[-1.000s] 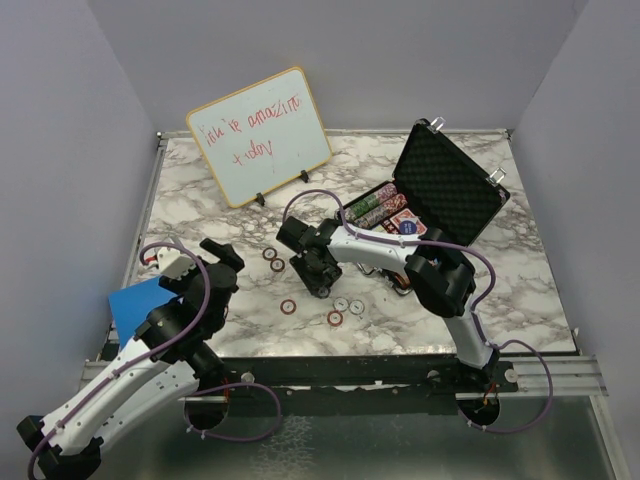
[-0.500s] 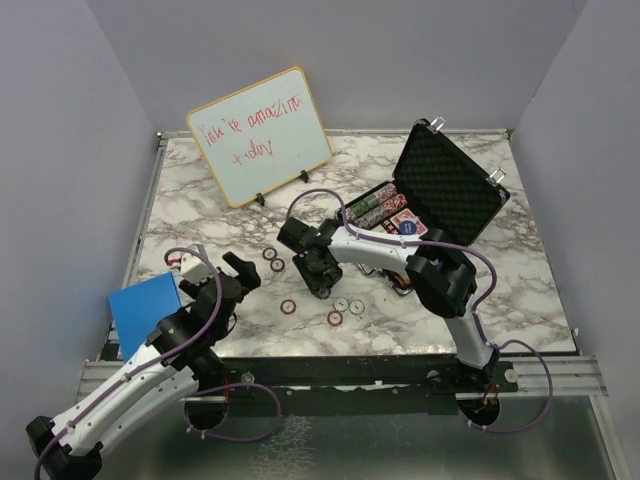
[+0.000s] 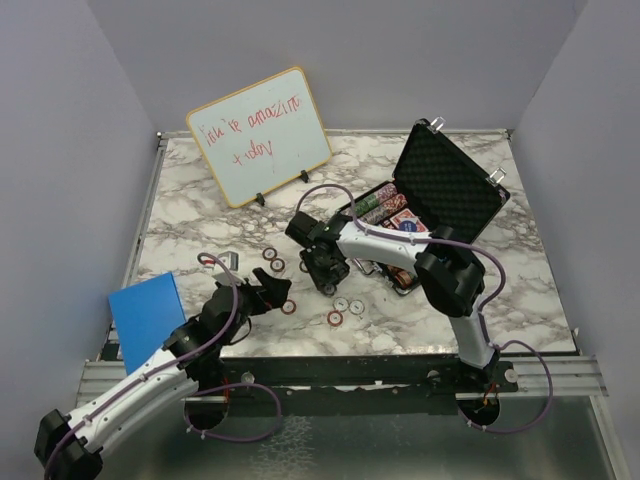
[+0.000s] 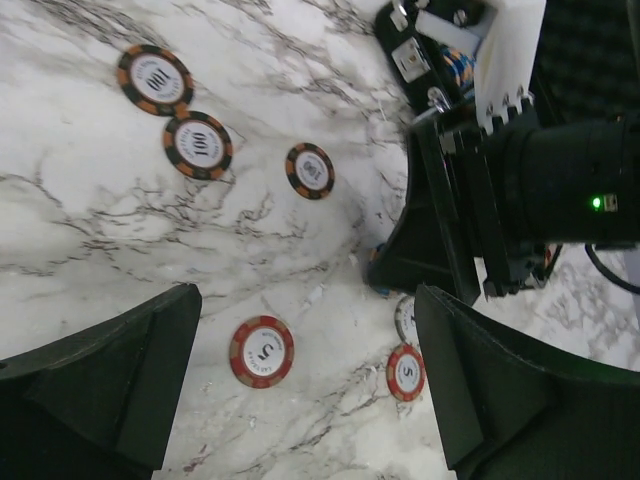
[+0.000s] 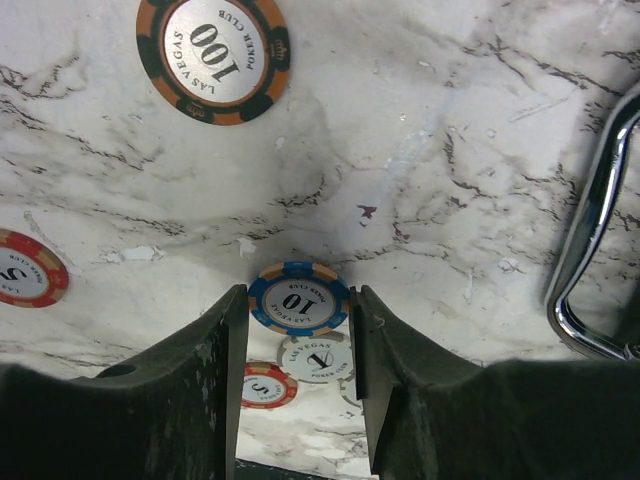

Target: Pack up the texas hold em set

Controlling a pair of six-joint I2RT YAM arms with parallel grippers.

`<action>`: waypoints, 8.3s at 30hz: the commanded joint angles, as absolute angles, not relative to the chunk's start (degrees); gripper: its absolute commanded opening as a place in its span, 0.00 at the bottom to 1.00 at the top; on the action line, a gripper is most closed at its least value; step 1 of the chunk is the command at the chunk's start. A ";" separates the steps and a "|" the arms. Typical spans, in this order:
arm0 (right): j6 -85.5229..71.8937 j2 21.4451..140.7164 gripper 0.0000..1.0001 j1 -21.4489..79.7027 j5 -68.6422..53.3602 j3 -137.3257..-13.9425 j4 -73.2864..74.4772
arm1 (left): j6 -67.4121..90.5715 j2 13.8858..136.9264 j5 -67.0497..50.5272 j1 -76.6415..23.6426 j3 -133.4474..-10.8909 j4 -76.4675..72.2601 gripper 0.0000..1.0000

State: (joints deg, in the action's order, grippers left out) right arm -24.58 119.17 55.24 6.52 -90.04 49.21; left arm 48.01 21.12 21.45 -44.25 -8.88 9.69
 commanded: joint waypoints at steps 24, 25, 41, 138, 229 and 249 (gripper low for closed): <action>-32.51 108.61 0.43 47.02 -4.86 -81.04 40.83 | 49.93 55.37 -3.23 -44.03 -4.52 -37.43 0.87; -32.72 108.20 0.43 46.74 -5.21 -80.71 40.48 | 50.37 56.83 -3.25 -44.03 -4.89 -38.98 0.87; -35.54 103.10 0.44 45.22 -10.01 -79.10 38.32 | 54.24 72.08 -0.65 -45.18 -8.02 -56.42 0.76; -10.76 69.16 0.00 38.69 -20.60 -59.77 18.15 | 37.99 35.66 11.50 -45.26 -20.28 -10.67 0.84; 2.81 104.07 0.34 32.96 -0.19 -76.34 17.59 | 36.91 29.57 27.25 -45.25 -17.93 0.79 0.93; -16.27 87.19 0.66 43.28 0.56 -65.79 36.94 | 38.84 29.66 29.22 -45.20 -19.09 1.84 0.99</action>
